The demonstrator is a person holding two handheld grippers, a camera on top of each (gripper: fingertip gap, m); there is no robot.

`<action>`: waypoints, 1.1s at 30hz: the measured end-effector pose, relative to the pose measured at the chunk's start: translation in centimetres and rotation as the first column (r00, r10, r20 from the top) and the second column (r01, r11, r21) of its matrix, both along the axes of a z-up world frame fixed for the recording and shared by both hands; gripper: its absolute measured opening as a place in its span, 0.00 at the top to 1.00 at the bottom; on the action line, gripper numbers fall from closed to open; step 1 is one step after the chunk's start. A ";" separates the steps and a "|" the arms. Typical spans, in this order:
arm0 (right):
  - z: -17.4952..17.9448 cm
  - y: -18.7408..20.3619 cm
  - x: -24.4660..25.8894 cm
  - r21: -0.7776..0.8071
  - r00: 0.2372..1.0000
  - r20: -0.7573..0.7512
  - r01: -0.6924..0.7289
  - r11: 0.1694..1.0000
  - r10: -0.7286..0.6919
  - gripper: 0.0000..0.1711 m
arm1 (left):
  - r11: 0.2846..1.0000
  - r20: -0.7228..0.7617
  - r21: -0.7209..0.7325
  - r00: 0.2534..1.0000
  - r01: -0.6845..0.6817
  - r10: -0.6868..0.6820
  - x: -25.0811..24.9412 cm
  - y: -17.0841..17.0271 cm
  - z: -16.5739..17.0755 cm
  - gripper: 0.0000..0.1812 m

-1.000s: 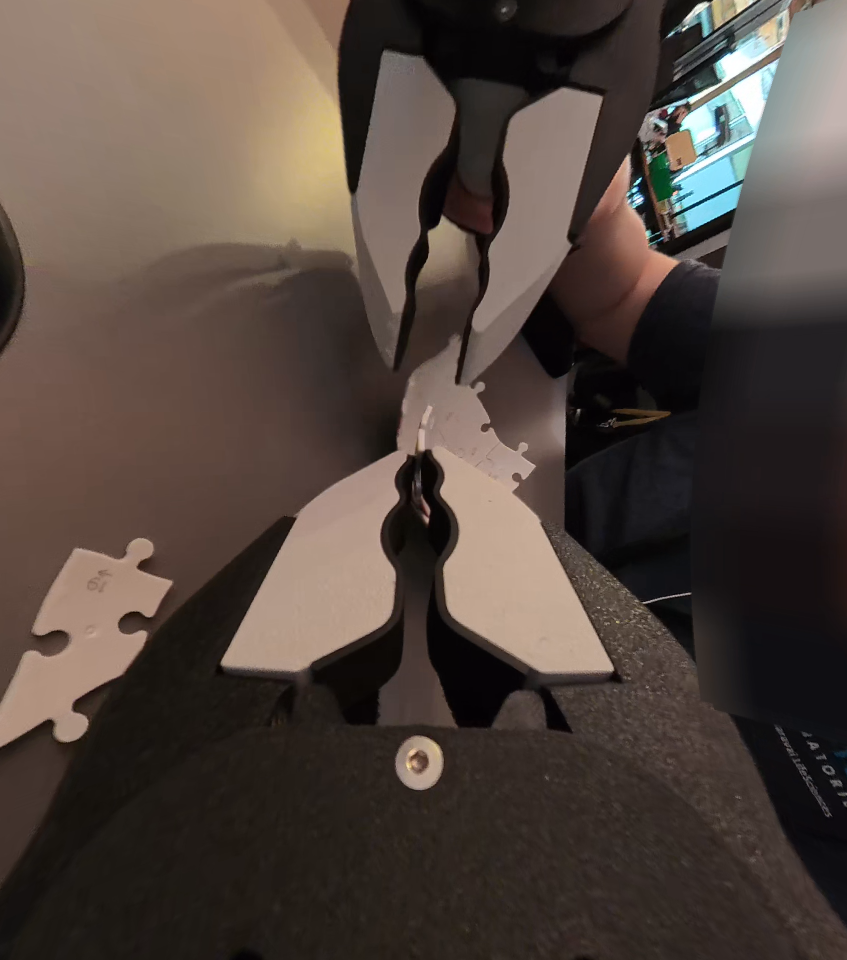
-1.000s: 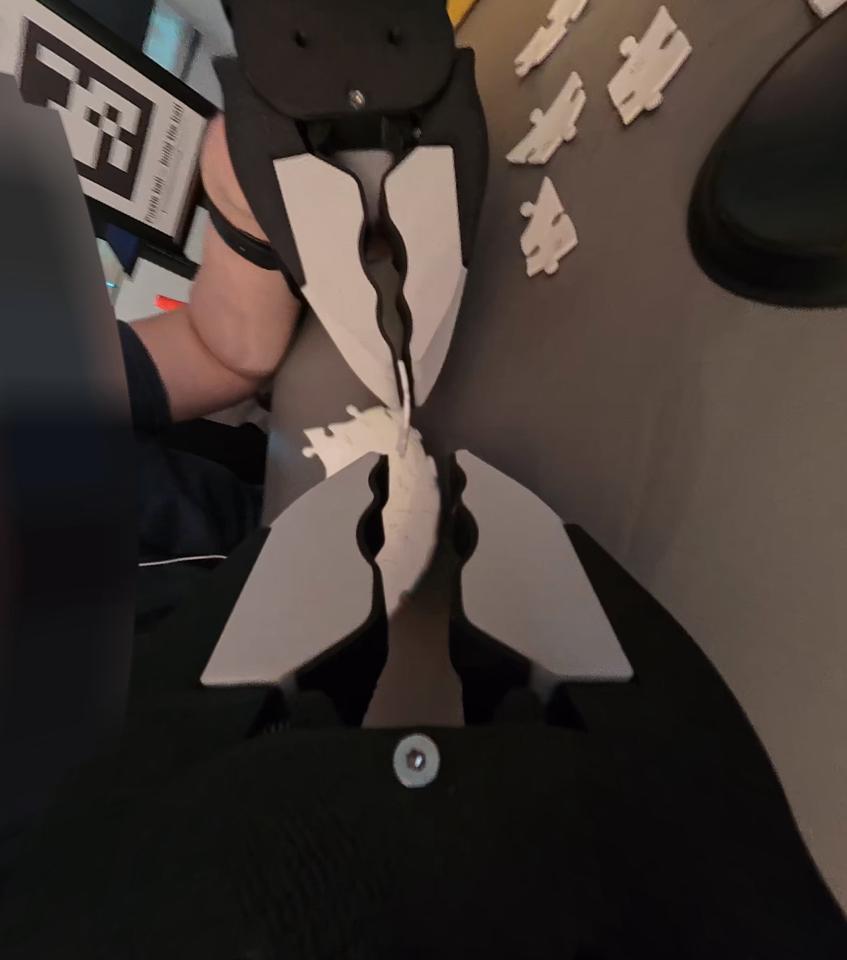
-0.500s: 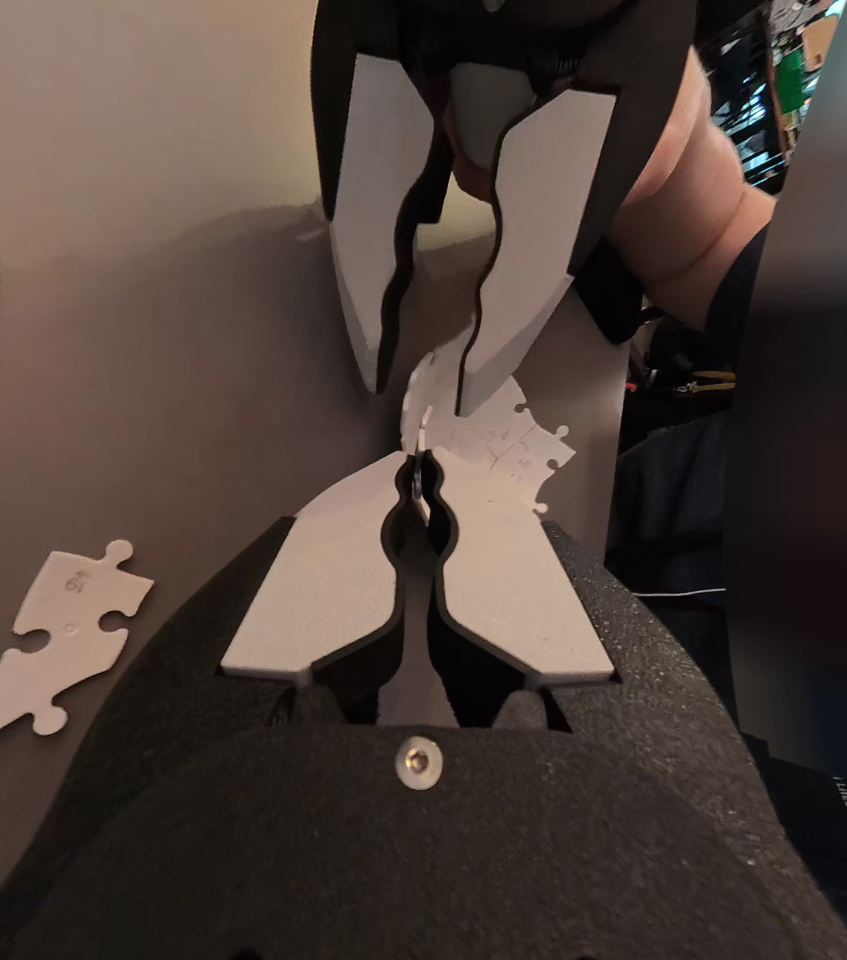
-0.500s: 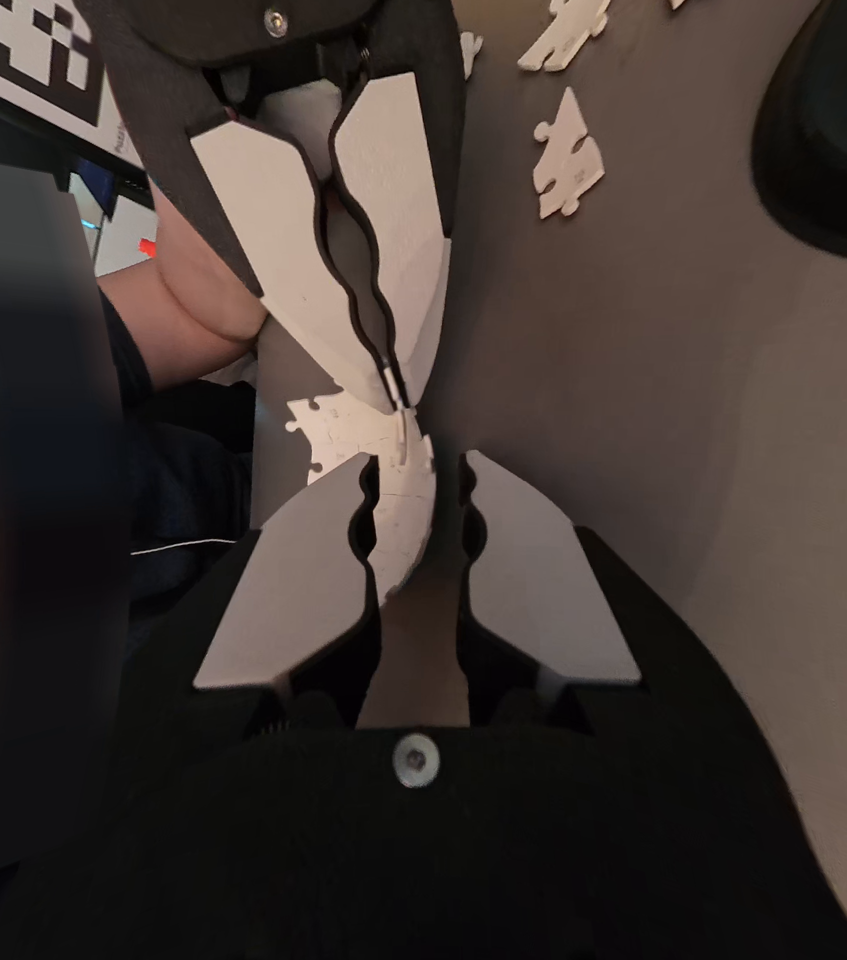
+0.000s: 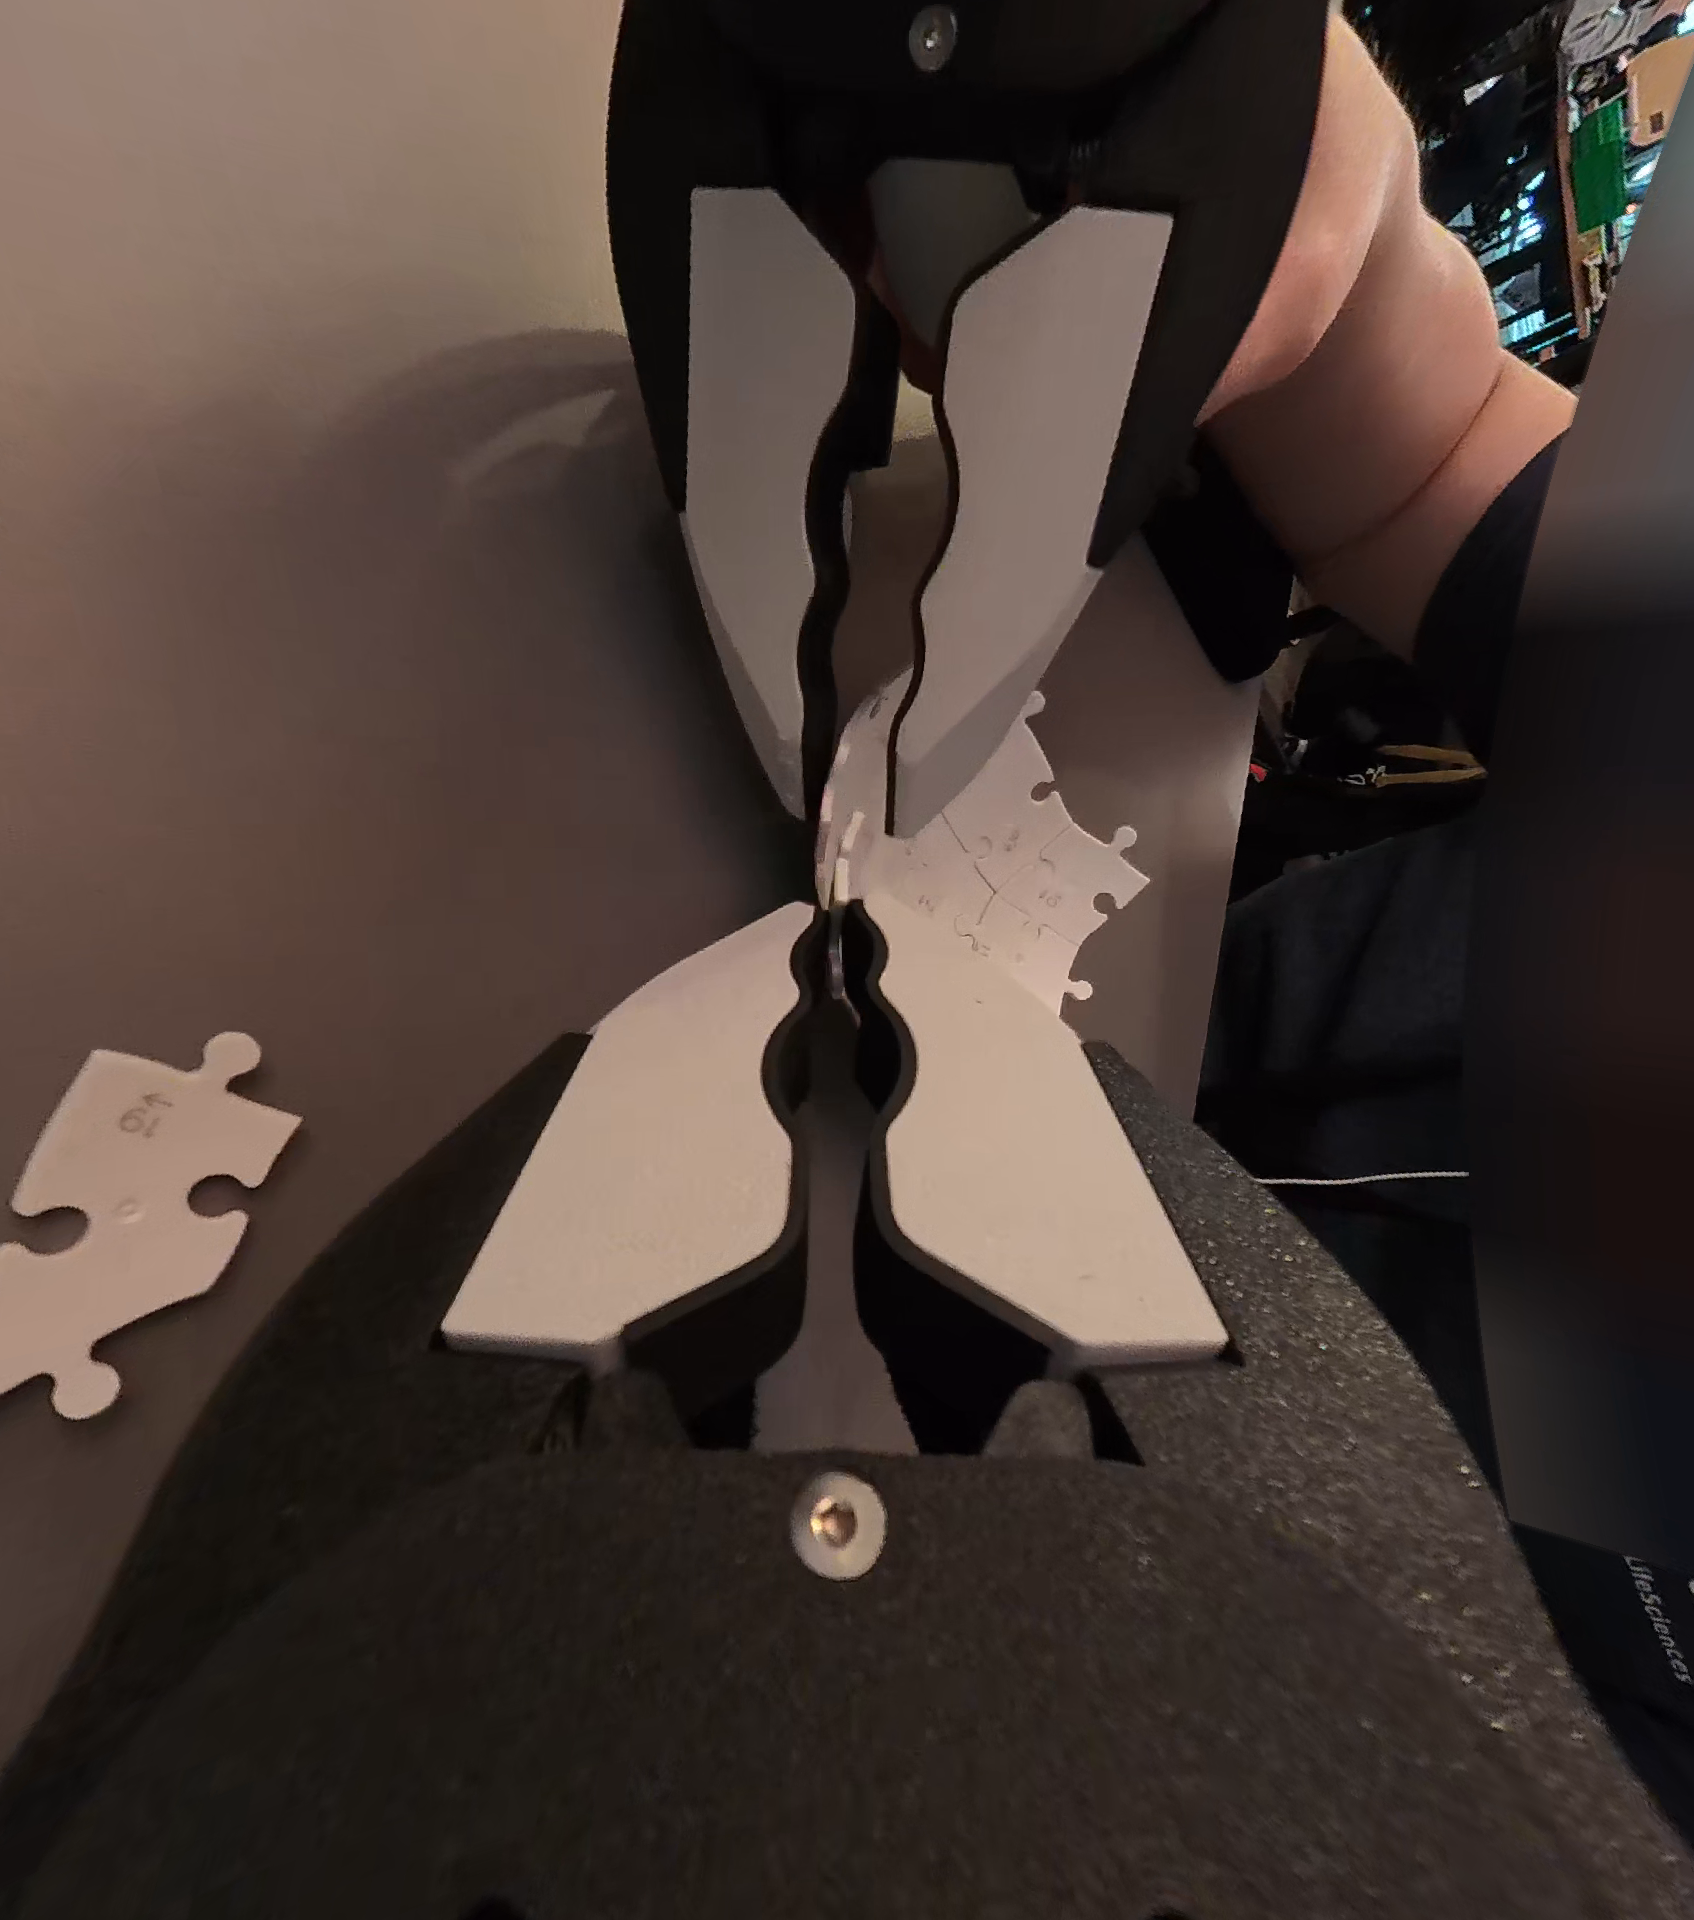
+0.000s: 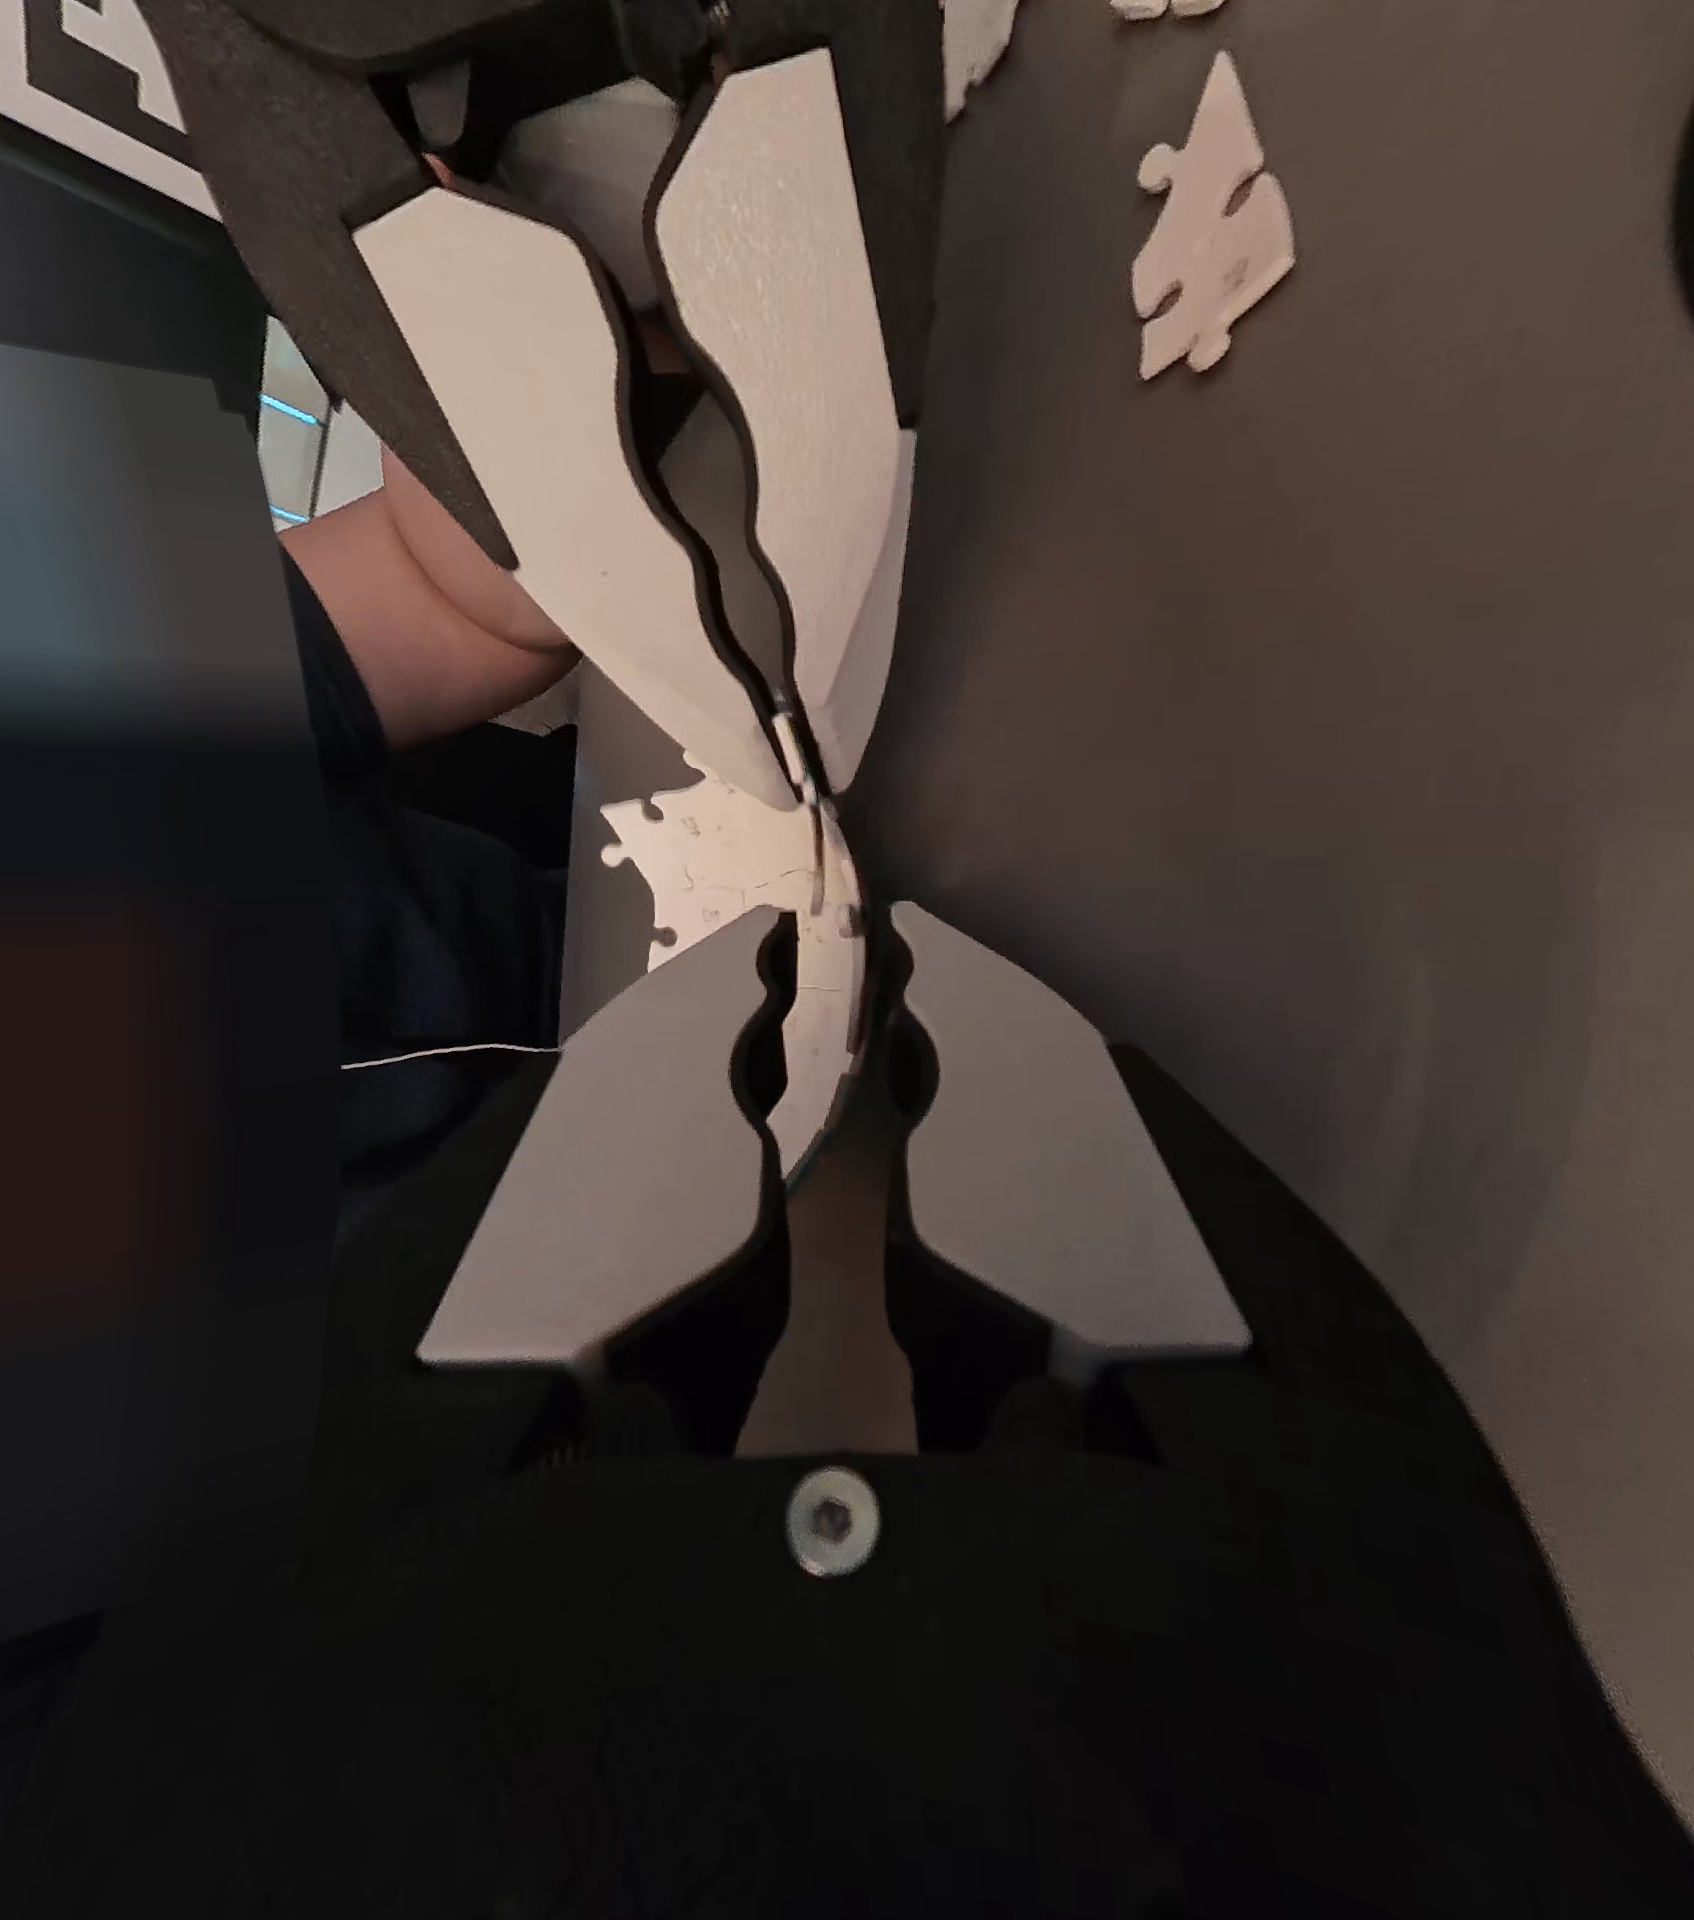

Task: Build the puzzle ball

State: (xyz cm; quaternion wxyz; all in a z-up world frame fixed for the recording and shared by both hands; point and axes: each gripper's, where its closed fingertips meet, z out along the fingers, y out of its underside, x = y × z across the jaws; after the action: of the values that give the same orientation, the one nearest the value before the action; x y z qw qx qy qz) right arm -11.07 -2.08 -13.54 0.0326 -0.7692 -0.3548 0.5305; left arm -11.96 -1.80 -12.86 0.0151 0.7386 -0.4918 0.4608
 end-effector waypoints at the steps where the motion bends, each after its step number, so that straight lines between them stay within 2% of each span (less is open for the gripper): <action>1: 0.1 0.1 0.1 -0.007 1.000 -0.006 0.009 1.000 -0.009 0.91 | 1.000 -0.006 0.007 1.000 -0.005 0.005 0.0 0.1 -0.1 0.99; 7: 0.5 0.9 0.2 0.007 0.999 -0.023 0.044 0.999 -0.044 0.90 | 0.999 -0.044 0.031 0.999 -0.023 0.024 -0.1 0.3 -0.6 0.99; 12: 0.4 0.9 0.0 0.001 1.000 -0.006 0.005 1.000 -0.005 0.90 | 0.999 -0.057 0.035 0.998 -0.028 0.030 -0.2 0.4 -0.7 0.99; 15: 0.5 0.6 0.2 -0.010 1.000 0.005 -0.016 1.000 0.016 0.96 | 0.999 -0.054 0.019 0.998 -0.032 0.033 -0.1 0.3 -0.5 0.99; 33: -0.7 -0.1 -0.2 -0.041 0.996 0.040 -0.079 0.996 0.081 0.91 | 0.998 -0.078 0.066 0.997 -0.006 0.011 -0.2 0.3 -1.1 0.99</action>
State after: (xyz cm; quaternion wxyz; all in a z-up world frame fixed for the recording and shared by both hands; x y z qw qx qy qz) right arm -11.24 -2.22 -14.22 -0.0111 -0.7656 -0.3754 0.5223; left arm -12.12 -1.49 -13.97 0.0080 0.7584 -0.5027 0.4149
